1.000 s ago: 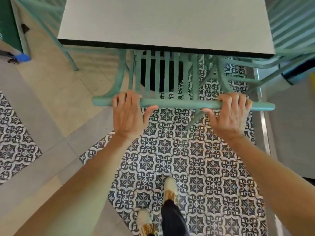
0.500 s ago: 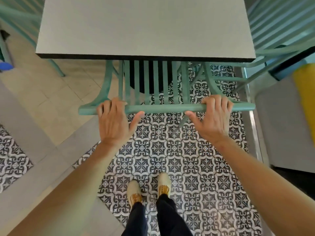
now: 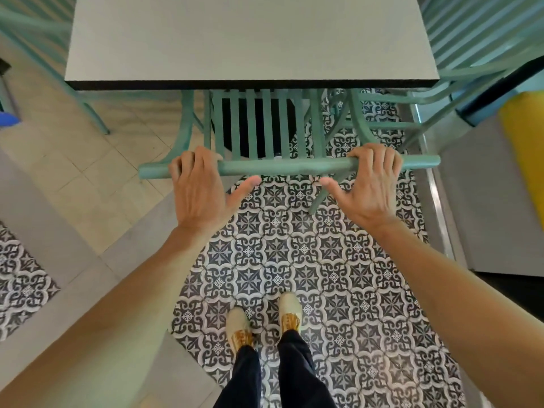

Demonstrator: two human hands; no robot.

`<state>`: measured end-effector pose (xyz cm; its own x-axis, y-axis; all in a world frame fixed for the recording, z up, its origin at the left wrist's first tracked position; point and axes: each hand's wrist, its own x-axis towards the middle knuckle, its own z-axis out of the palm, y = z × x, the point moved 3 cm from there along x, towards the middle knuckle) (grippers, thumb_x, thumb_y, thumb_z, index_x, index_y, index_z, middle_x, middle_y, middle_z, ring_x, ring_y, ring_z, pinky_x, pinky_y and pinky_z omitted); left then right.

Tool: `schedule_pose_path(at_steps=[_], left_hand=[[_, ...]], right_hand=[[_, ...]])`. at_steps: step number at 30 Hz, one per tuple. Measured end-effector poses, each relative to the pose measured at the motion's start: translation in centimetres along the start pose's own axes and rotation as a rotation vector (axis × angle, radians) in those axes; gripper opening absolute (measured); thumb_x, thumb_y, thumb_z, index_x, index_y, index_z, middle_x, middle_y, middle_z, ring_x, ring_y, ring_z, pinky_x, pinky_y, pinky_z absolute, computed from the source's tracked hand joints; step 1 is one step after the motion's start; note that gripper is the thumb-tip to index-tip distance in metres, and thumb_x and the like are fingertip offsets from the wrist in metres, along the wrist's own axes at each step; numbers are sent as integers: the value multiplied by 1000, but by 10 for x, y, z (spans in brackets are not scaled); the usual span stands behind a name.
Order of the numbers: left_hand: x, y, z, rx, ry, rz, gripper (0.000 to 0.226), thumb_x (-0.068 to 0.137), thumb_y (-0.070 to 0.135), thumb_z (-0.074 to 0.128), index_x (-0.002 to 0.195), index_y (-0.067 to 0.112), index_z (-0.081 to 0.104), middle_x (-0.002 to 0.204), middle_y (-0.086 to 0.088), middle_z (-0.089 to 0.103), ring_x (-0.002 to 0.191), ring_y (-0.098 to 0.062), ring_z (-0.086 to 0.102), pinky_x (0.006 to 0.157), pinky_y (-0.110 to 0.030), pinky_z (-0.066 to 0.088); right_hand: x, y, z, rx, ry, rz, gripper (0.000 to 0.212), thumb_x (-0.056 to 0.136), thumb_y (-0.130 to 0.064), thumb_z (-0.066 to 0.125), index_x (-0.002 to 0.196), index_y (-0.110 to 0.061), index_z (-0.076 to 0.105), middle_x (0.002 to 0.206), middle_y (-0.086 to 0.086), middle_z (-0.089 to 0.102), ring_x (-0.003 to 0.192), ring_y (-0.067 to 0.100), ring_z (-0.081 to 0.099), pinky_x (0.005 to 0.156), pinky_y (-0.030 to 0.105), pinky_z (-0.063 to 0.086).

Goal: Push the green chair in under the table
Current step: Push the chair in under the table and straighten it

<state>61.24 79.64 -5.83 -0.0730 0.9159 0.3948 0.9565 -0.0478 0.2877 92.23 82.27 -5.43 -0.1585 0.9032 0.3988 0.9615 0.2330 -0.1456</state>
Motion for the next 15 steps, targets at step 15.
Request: schedule_pose_path(at_steps=[15], left_hand=[[1, -8, -10, -13, 30, -26, 70, 90, 81, 45, 91, 12, 51, 87, -3, 46, 82, -22, 42, 84, -36, 30]], right_hand=[[-6, -22, 6, -43, 82, 66, 77, 92, -84, 35, 103, -10, 52, 101, 10, 51, 92, 28, 46, 95, 47, 38]])
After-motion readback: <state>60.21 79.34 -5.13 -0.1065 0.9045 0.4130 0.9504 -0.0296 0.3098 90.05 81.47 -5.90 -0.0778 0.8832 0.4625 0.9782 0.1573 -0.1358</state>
